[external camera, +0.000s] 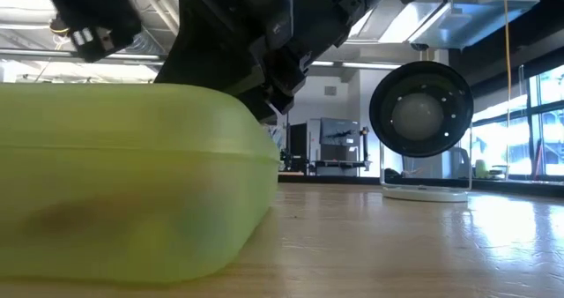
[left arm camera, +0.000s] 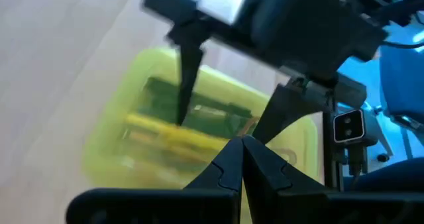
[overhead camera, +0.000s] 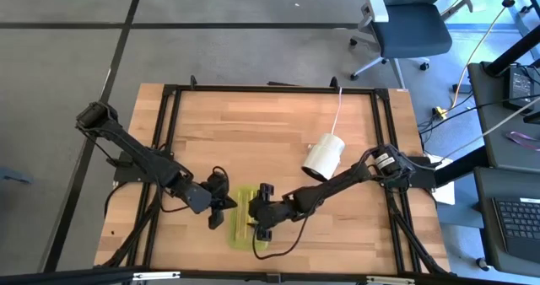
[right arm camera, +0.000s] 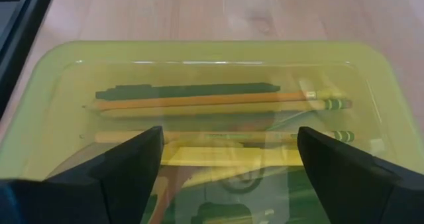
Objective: Pick & place school supplies into a supply box
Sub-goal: Close the yellow supply box, then return to Home Position
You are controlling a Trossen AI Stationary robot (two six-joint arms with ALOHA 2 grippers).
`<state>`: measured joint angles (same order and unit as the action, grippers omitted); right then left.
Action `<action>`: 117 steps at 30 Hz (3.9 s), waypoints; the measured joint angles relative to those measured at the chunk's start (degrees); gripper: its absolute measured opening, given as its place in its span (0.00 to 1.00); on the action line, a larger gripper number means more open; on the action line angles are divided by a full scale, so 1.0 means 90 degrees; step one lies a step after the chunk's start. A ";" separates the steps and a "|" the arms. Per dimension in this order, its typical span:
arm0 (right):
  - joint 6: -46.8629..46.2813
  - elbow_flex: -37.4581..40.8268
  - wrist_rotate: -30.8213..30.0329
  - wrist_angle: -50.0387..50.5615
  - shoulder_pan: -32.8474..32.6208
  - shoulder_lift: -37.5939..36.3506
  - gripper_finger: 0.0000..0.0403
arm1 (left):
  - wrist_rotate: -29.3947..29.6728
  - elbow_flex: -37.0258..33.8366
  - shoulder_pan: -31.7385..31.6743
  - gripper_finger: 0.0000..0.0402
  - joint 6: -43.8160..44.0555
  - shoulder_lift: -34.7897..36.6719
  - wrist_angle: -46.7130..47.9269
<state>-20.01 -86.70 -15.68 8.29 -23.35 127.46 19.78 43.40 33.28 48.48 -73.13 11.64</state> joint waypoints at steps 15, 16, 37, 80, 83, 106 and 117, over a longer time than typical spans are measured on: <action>0.0086 0.0019 -0.0115 -0.0187 0.0007 0.0000 0.87 | -0.0384 0.0099 0.0137 0.01 -0.0306 -0.1820 -0.0953; 0.0087 0.0019 -0.0117 -0.0189 0.0007 0.0000 0.87 | -0.0426 0.0105 0.0138 0.01 -0.0247 -0.1884 -0.0947; 0.0804 0.0085 -0.0247 0.0205 0.0010 -0.0870 0.87 | 0.0174 0.0100 0.0218 0.01 -0.0392 -0.0641 -0.0476; -0.0212 0.6549 0.0153 -0.5260 -0.2566 -0.5890 0.87 | 0.0277 -0.3646 -0.0707 0.01 -0.3408 0.5050 -0.3691; 0.0120 0.7346 0.0422 -0.6967 -0.2579 -0.5913 0.87 | 0.0144 -0.3879 -0.1022 0.02 -0.3457 0.5596 -0.3584; 0.0079 0.9602 0.2231 -0.9475 -0.1232 -0.5976 0.87 | -0.0700 -0.4053 -0.3480 0.01 -0.3234 0.7032 -0.2087; -0.0550 0.9602 0.3363 -0.8923 -0.0019 -0.6652 0.87 | -0.1654 -0.4054 -0.4301 0.02 -0.2945 0.7034 -0.2047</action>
<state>-24.95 -0.27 14.59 -72.01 -23.53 67.59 4.89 6.91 -5.43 21.97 -9.82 -6.78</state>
